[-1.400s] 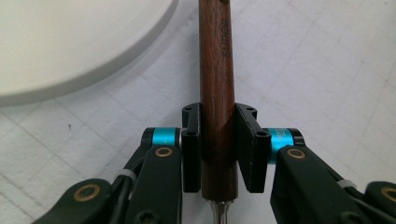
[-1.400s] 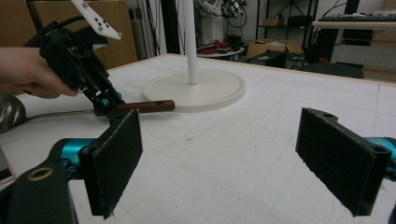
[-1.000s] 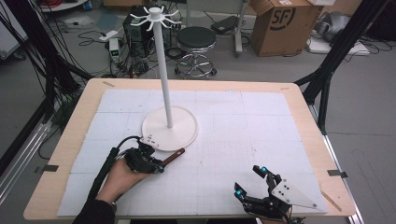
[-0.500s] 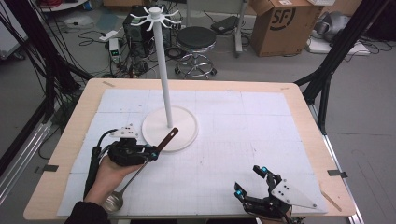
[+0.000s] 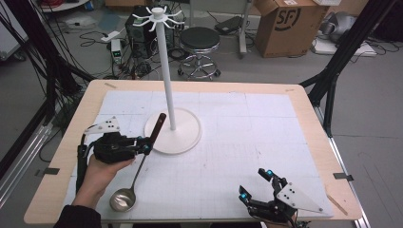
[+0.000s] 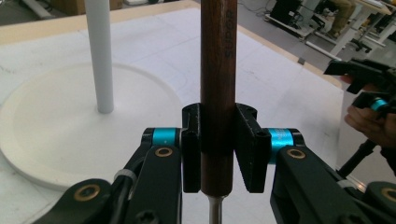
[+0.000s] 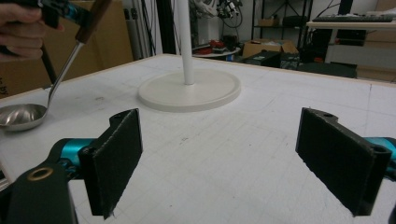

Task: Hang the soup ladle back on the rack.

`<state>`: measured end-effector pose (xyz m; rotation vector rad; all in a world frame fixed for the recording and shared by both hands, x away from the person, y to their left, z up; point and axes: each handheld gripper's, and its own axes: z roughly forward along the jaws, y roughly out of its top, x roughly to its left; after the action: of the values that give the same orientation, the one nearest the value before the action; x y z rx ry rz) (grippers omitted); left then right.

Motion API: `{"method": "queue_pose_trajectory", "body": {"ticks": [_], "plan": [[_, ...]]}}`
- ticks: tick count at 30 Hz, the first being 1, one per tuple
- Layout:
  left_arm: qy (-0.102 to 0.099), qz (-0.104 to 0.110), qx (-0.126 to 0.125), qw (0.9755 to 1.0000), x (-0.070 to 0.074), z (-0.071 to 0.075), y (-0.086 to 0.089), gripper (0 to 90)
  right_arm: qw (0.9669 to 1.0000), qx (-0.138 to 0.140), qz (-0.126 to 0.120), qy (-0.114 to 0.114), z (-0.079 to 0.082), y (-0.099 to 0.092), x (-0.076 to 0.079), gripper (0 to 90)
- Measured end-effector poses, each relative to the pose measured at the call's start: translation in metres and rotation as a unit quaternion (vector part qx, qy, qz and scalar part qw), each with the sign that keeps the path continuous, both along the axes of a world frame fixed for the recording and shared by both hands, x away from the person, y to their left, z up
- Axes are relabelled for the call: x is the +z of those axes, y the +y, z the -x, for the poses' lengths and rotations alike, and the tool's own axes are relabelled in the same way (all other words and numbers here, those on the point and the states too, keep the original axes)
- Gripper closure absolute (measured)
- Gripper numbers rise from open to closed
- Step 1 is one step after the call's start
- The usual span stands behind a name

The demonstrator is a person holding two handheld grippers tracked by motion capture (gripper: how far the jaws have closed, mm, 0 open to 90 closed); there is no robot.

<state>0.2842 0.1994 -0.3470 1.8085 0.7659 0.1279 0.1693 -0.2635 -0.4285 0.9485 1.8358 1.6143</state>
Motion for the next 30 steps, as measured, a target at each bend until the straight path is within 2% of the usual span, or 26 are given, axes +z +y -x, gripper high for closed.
{"method": "queue_pose_trajectory", "body": {"ticks": [3,4,5,7,14,17,18,19,22,23,24,28,30], "plan": [[-0.025,0.015,0.002,0.9996,0.019,0.007,0.005,73.7,1.0000,-0.002,0.000,-0.001,0.000,-0.001,0.000,13.7],[-0.025,0.015,0.002,0.9996,0.019,0.007,0.005,73.7,1.0000,-0.002,0.001,-0.001,0.000,-0.001,0.000,13.7],[-0.025,0.021,-0.006,0.9994,0.025,0.009,0.007,73.8,1.0000,-0.003,0.000,0.000,0.000,-0.001,0.000,13.7],[-0.024,0.037,-0.005,0.9990,0.032,0.011,0.010,73.8,1.0000,-0.004,0.002,0.000,0.000,-0.001,0.000,13.7],[-0.038,0.045,-0.010,0.9982,0.055,0.019,0.006,73.8,1.0000,-0.008,0.001,0.001,0.001,-0.001,0.000,13.7],[-0.043,0.037,-0.012,0.9983,0.066,0.023,0.003,73.8,1.0000,-0.008,0.002,-0.003,0.000,-0.002,0.000,13.7],[-0.048,0.036,-0.013,0.9981,0.074,0.024,0.002,73.8,1.0000,-0.007,0.003,-0.005,0.000,-0.002,0.000,13.7],[-0.048,0.036,-0.013,0.9981,0.074,0.024,0.002,73.8,1.0000,-0.007,0.003,-0.005,0.000,-0.002,0.000,13.7],[-0.052,0.046,-0.010,0.9976,0.085,0.025,0.005,73.8,1.0000,-0.006,0.002,-0.003,0.001,-0.002,0.000,13.7],[-0.058,0.050,-0.004,0.9971,0.096,0.025,0.007,73.7,1.0000,-0.007,0.002,-0.003,0.001,-0.002,0.000,13.7],[-0.058,0.050,-0.004,0.9971,0.096,0.025,0.007,73.7,1.0000,-0.007,0.002,-0.003,0.001,-0.002,0.000,13.7],[-0.060,0.054,0.001,0.9968,0.118,0.025,0.013,73.7,1.0000,-0.008,0.001,-0.005,0.001,-0.003,0.000,13.7],[-0.062,0.052,0.001,0.9967,0.122,0.025,0.013,73.7,1.0000,-0.008,0.001,-0.004,0.001,-0.003,0.000,13.7]]}}
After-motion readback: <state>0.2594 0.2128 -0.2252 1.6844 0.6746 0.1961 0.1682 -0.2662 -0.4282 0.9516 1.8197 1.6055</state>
